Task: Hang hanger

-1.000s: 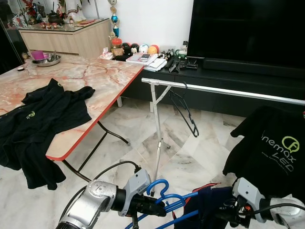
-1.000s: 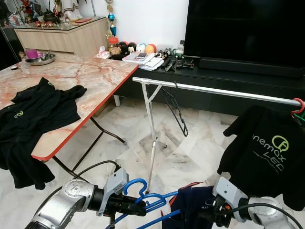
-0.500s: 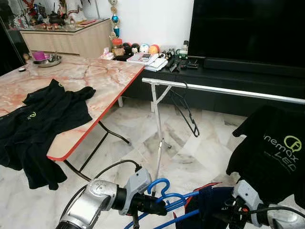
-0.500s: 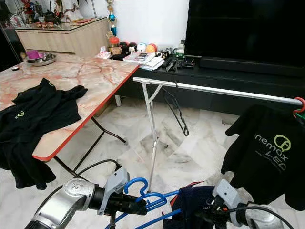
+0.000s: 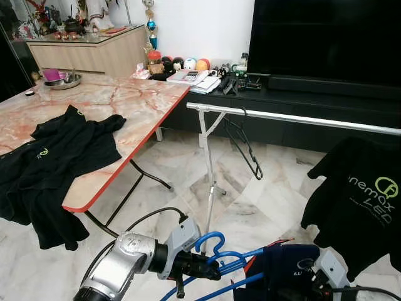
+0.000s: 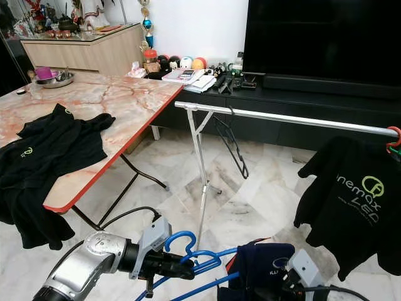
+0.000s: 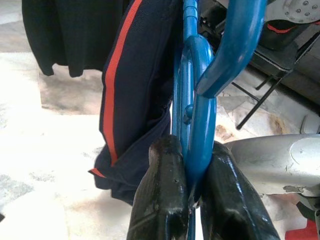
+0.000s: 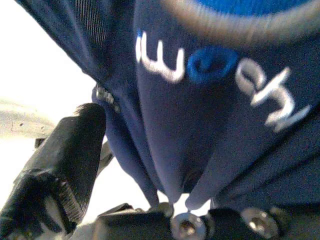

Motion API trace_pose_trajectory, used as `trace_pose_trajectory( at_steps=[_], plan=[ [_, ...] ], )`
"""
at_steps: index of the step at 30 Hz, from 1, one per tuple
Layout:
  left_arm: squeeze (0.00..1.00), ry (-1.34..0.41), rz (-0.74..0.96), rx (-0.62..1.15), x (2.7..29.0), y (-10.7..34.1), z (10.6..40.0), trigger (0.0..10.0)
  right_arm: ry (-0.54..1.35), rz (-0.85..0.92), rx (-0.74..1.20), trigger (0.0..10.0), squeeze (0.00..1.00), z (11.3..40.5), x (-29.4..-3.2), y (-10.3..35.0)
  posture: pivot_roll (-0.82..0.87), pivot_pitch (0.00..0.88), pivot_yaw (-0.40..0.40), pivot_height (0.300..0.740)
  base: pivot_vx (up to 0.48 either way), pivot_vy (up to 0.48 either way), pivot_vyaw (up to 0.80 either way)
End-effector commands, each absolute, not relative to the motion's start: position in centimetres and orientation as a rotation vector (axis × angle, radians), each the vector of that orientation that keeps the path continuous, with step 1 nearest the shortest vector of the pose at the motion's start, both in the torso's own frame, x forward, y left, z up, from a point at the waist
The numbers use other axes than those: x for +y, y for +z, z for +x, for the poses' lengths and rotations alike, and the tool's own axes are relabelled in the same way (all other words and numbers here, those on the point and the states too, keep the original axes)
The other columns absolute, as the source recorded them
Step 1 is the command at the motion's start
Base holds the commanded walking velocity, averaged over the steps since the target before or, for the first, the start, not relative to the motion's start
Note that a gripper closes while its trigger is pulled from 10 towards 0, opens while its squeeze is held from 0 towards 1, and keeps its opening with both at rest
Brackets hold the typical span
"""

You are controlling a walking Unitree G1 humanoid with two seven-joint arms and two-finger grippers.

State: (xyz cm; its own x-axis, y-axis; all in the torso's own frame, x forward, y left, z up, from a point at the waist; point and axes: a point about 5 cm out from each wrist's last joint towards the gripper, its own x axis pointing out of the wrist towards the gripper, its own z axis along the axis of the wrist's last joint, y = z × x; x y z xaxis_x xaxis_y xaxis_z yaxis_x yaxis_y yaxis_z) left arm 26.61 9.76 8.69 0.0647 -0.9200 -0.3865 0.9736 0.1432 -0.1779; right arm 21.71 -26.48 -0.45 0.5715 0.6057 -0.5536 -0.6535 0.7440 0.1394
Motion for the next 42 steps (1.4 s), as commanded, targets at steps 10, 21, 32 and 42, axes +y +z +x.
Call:
trace_pose_trajectory(
  at_steps=[10,21,32,42],
  plan=[
    [0.0,-1.452,0.126,0.408,9.3,9.6,27.1,0.0,0.647,-0.012,0.53,0.0,0.0,22.9,-25.4,-0.4,0.09,0.0,0.026,0.74,0.0,0.0,0.0],
    [0.0,-1.443,0.128,0.407,9.5,9.6,27.2,0.0,0.664,0.023,0.527,0.0,0.0,22.9,-24.6,-0.7,0.09,0.0,0.024,0.74,0.0,0.0,0.0],
    [0.0,-1.437,0.135,0.407,9.6,9.6,27.4,0.0,0.669,0.015,0.548,0.0,0.0,22.7,-24.5,-0.9,0.09,0.0,0.024,0.74,0.0,0.0,0.0],
    [0.0,-1.433,0.136,0.411,9.7,9.6,27.4,0.0,0.664,0.029,0.54,0.0,0.0,22.9,-24.3,-0.9,0.1,0.0,0.023,0.74,0.0,0.0,0.0]
  ],
)
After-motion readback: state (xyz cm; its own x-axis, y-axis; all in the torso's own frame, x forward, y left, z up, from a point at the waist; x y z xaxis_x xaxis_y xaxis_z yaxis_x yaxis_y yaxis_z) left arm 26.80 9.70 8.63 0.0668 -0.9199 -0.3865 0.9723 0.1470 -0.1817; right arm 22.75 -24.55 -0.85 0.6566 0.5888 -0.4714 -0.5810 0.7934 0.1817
